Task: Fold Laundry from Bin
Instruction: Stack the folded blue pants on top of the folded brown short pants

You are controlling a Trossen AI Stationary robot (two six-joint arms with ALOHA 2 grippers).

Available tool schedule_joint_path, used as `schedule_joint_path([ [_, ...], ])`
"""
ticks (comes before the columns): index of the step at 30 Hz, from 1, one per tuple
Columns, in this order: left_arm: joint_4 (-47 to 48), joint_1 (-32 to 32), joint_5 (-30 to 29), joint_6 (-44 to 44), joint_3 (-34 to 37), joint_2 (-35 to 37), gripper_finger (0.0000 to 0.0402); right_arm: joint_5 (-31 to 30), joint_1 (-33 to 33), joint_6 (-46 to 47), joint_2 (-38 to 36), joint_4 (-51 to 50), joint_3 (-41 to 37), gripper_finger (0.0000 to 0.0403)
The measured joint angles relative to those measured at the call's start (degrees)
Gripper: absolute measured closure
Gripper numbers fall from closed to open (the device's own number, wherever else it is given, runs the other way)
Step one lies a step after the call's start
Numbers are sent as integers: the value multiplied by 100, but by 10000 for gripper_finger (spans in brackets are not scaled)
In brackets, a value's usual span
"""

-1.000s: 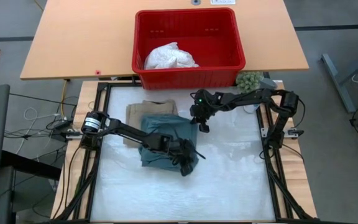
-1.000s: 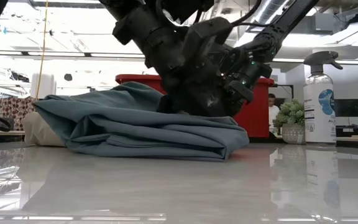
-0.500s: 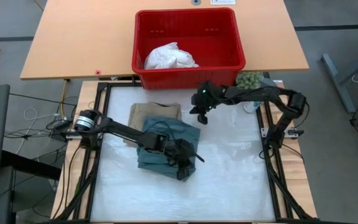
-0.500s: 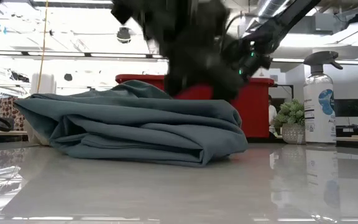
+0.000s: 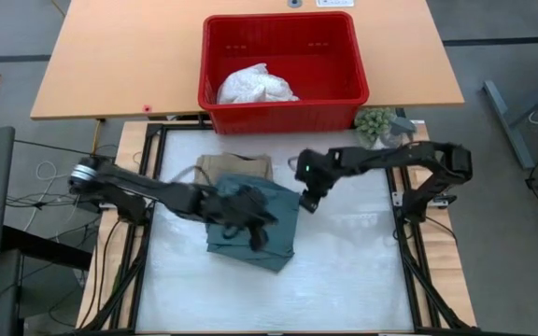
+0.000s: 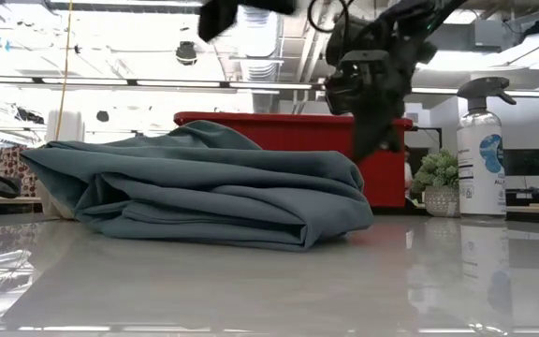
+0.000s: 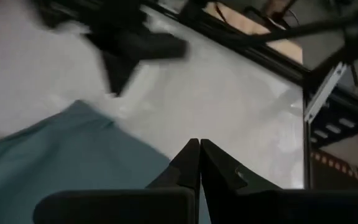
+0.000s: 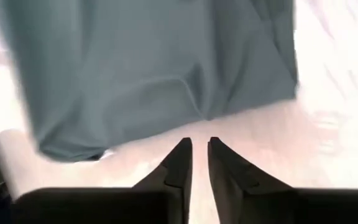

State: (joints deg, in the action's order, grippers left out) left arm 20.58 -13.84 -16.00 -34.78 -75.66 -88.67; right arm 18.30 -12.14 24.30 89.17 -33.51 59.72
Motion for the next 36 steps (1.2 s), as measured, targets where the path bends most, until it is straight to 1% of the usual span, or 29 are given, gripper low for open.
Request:
schedule_joint_path([
  [4, 1304, 60, -350, -465, 0, 882, 397, -909, 546, 979, -80, 59, 0, 304],
  [7, 2278, 74, -791, -859, 0, 1436, 377, -1246, 874, 1946, -96, 246, 0, 273],
  [10, 2747, 72, -941, -1189, 0, 1812, 337, -1261, 1191, 2798, 7, 810, -138, 222],
  [13, 2826, 27, -763, -1359, 0, 1959, 286, -1504, 1474, 3611, 13, 1295, -439, 162],
  [16, 3088, -1, -506, -1730, 0, 1944, 234, -1979, 1671, 4384, 13, 1526, -716, 114],
  [18, 3399, -69, -712, -2192, 21, 1920, 209, -2326, 1777, 4786, 14, 1636, -874, 95],
  [20, 3478, -229, -1091, -2578, 214, 1938, 193, -2580, 1826, 5103, 14, 2020, -1015, 85],
  [22, 3433, -330, -1236, -3007, 505, 2024, 188, -2723, 1832, 5355, 4, 2325, -1182, 82],
  [24, 3309, -450, -1229, -3434, 905, 2177, 187, -2850, 1854, 5416, 16, 2473, -1291, 81],
  [28, 2637, -546, -1152, -4089, 1734, 2300, 187, -2988, 1751, 5481, 13, 2845, -1507, 81],
  [32, 2461, -679, -1093, -4942, 2393, 2297, 187, -2979, 1675, 5405, 20, 2926, -1615, 81],
  [36, 2534, -805, -725, -5667, 2841, 2297, 187, -2950, 1676, 5241, 17, 2946, -1611, 81],
])
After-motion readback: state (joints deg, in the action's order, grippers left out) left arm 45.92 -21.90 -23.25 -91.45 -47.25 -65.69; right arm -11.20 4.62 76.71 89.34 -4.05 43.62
